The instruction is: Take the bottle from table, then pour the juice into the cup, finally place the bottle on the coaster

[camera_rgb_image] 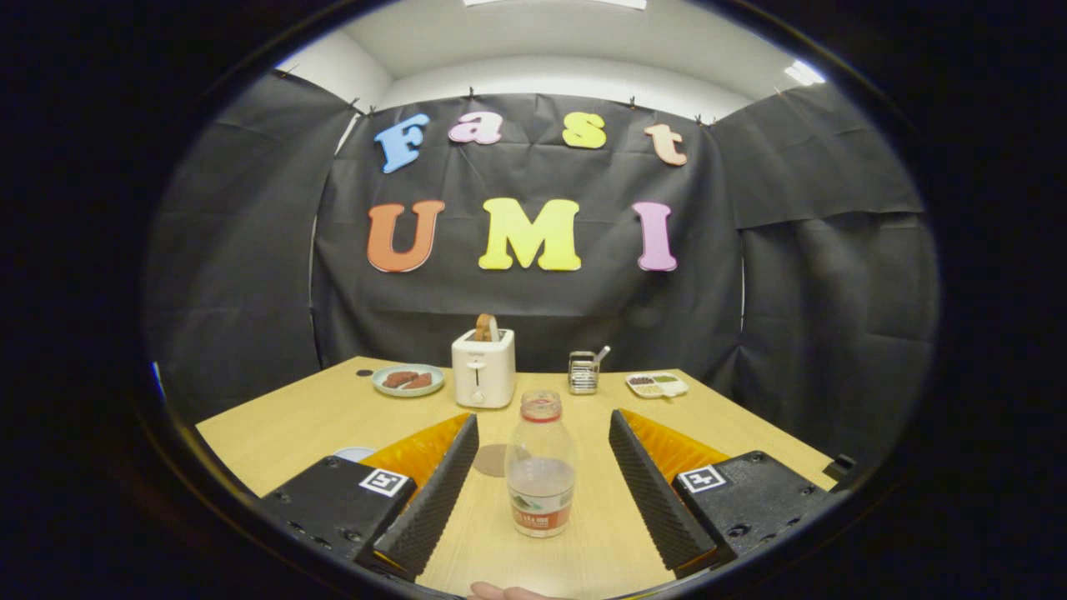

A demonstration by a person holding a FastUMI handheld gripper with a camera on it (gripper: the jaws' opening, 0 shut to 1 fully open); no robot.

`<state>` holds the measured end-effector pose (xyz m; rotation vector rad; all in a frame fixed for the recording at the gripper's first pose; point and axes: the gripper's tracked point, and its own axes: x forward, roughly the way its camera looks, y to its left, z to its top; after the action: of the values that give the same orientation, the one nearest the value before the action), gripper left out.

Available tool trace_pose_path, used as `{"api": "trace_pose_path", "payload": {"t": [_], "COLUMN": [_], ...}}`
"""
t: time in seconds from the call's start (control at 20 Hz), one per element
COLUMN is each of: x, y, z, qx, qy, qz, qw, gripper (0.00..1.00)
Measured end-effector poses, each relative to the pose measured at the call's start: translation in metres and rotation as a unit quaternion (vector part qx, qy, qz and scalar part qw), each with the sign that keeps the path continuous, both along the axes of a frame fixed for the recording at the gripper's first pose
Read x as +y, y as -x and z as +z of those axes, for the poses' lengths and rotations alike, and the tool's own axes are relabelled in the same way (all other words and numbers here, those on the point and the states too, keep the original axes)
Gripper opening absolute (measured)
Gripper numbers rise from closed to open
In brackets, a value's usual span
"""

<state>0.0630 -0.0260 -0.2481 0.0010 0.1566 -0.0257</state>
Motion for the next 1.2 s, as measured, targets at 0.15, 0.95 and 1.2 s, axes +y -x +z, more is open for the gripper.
{"api": "trace_pose_path", "payload": {"t": [0.15, 0.95, 1.2], "x": [-0.002, -0.001, -0.008], "y": [-0.006, -0.038, -0.049], "z": [-0.022, -0.103, -0.110], "qx": [0.017, 0.050, 0.047], "qy": [0.007, -0.007, 0.001], "qz": [-0.005, -0.009, -0.019], "qw": [1.000, 0.999, 0.999], "gripper": [1.00, 1.00, 1.00]}}
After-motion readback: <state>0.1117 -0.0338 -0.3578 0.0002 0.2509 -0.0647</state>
